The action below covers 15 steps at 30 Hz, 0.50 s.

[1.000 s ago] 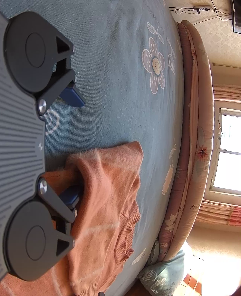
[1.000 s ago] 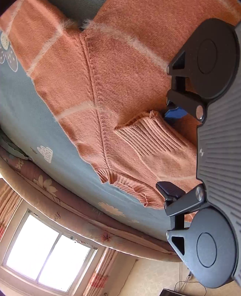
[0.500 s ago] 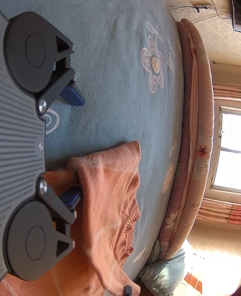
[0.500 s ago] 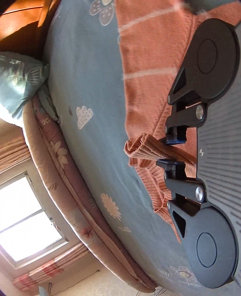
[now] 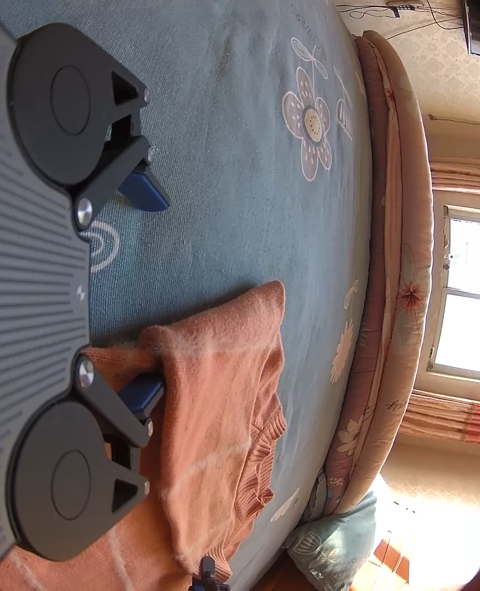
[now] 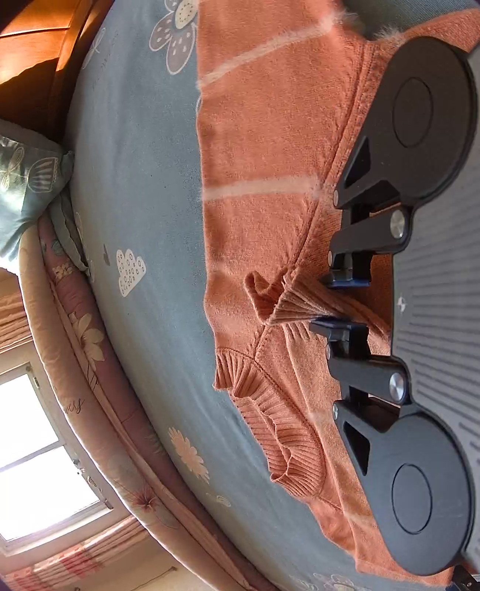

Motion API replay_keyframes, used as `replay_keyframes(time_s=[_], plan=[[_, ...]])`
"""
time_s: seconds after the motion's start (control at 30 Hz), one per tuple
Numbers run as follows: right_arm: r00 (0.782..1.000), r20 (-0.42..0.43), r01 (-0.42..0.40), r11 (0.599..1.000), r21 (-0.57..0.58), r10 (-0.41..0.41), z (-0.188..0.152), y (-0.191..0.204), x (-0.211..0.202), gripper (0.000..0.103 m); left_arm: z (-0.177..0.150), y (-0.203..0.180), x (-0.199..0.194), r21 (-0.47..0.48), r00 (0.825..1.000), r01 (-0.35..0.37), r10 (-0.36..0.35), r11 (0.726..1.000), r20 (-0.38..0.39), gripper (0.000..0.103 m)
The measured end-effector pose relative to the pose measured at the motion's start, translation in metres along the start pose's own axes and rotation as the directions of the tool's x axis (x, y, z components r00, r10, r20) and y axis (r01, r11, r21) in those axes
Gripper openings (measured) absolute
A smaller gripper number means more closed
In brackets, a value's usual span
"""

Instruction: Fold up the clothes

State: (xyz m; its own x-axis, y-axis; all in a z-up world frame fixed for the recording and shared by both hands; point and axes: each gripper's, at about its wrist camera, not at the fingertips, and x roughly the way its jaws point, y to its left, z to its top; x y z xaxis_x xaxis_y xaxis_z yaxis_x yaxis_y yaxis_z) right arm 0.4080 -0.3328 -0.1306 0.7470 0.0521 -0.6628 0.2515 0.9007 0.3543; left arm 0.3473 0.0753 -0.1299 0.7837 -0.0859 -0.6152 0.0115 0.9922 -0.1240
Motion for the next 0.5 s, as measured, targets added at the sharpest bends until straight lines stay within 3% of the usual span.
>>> replay_keyframes(time_s=[0.33,0.5], plan=[[0.999,-0.028,-0.039,0.996,0.081,0.041,0.004,-0.016,-0.005,0.022,-0.001,-0.003,0.002,0.024,1.0,-0.004,0.004,1.0,0.001,0.094],[0.996,0.034,-0.081,0.995,0.059,0.079,0.012,-0.015,-0.012,0.019,-0.002,-0.004,0.002,0.034,1.0,-0.007,0.007,0.999,0.002,0.094]])
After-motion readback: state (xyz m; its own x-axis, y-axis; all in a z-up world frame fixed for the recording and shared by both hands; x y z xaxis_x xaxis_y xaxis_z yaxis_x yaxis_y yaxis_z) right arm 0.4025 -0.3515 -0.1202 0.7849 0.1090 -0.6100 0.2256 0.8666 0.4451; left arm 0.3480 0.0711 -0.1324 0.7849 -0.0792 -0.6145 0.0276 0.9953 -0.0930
